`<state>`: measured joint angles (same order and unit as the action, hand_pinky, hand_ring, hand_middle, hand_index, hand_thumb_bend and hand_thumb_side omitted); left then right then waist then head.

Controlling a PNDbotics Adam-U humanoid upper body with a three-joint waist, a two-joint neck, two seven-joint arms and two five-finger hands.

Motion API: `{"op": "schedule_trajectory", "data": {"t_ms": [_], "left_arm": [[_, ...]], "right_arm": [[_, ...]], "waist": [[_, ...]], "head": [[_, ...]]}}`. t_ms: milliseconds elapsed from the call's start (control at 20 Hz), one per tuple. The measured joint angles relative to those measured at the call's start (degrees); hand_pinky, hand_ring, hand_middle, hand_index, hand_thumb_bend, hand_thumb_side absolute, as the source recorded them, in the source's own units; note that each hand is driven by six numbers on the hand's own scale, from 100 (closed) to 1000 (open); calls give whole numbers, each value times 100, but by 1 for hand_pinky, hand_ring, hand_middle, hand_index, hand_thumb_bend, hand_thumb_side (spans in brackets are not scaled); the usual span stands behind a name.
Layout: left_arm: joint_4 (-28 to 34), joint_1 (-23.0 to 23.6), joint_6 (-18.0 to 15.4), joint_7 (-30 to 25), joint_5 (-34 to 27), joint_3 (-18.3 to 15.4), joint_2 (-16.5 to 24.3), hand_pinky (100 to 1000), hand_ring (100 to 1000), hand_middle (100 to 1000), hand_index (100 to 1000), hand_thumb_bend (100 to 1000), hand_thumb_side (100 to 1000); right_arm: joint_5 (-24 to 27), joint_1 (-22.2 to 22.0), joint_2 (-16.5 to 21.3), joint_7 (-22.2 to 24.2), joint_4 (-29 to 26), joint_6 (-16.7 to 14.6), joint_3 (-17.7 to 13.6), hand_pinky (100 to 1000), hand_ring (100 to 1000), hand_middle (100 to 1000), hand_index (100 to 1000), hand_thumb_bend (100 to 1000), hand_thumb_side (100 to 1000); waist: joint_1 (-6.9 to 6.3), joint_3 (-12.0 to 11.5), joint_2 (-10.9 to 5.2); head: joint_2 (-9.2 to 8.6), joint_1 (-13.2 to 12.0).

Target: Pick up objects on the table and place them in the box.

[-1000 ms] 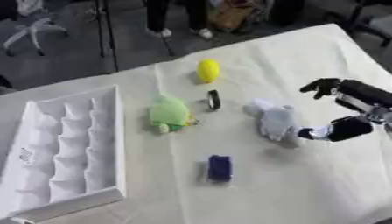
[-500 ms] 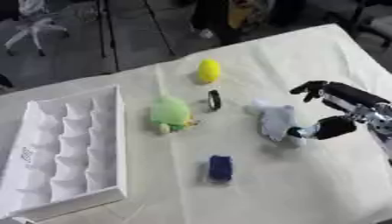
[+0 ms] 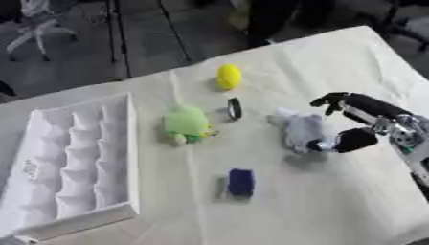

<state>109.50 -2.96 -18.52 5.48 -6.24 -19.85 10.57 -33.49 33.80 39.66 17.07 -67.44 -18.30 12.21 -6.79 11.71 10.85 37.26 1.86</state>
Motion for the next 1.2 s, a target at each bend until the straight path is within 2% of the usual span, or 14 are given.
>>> {"op": "schedule_trajectory", "data": {"t_ms": [700, 800, 850, 900, 950, 1000, 1050, 1100, 1150, 1200], "left_arm": [[-2, 1, 0, -20, -25, 28, 0, 1000, 760, 762, 730, 400, 1000], [-3, 1, -2, -26, -28, 28, 0, 1000, 761, 762, 731, 399, 1000], [-4, 1, -3, -28, -29, 28, 0, 1000, 760, 762, 731, 399, 1000], [-4, 1, -4, -29, -30, 29, 0, 1000, 760, 762, 731, 399, 1000], [-5, 3, -5, -30, -31, 29, 0, 1000, 761, 762, 731, 398, 1000], [-8, 4, -6, -31, -32, 29, 0, 1000, 761, 762, 731, 398, 1000], [-15, 4, -7, -33, -33, 30, 0, 1000, 761, 762, 730, 398, 1000], [-20, 4, -9, -35, -33, 30, 0, 1000, 761, 762, 730, 398, 1000], [-25, 4, -9, -35, -34, 30, 0, 1000, 761, 762, 731, 398, 1000], [-31, 4, -10, -36, -34, 30, 0, 1000, 761, 762, 731, 398, 1000]], "right_arm": [[-258, 41, -213, 196, 220, -210, 131, 816, 763, 846, 921, 627, 486], [-297, 62, -231, 183, 235, -227, 133, 782, 732, 817, 894, 619, 482], [-320, 82, -244, 154, 244, -227, 132, 693, 636, 749, 837, 599, 467], [-335, 111, -258, 108, 249, -218, 131, 693, 636, 749, 837, 599, 467], [-360, 124, -266, 50, 253, -203, 132, 568, 522, 633, 751, 543, 429], [-380, 138, -272, -21, 256, -179, 131, 568, 522, 633, 751, 543, 429], [-399, 147, -279, -93, 260, -151, 132, 436, 419, 523, 649, 439, 392], [-414, 148, -292, -168, 262, -120, 132, 436, 419, 523, 649, 439, 392], [-420, 148, -304, -240, 262, -91, 132, 364, 359, 457, 567, 379, 397], [-420, 148, -307, -308, 262, -61, 132, 364, 359, 457, 567, 379, 397]], "waist": [[-1, -21, -29], [-2, -29, -29], [-2, -32, -29], [-2, -39, -29], [-2, -44, -29], [-2, -44, -29], [-2, -44, -29], [-2, -44, -29], [-2, -44, -29], [-2, -44, -29]], "head": [[49, 43], [49, 47], [49, 49], [49, 55], [49, 62], [49, 67], [49, 70], [49, 73], [49, 77], [49, 79]]}}
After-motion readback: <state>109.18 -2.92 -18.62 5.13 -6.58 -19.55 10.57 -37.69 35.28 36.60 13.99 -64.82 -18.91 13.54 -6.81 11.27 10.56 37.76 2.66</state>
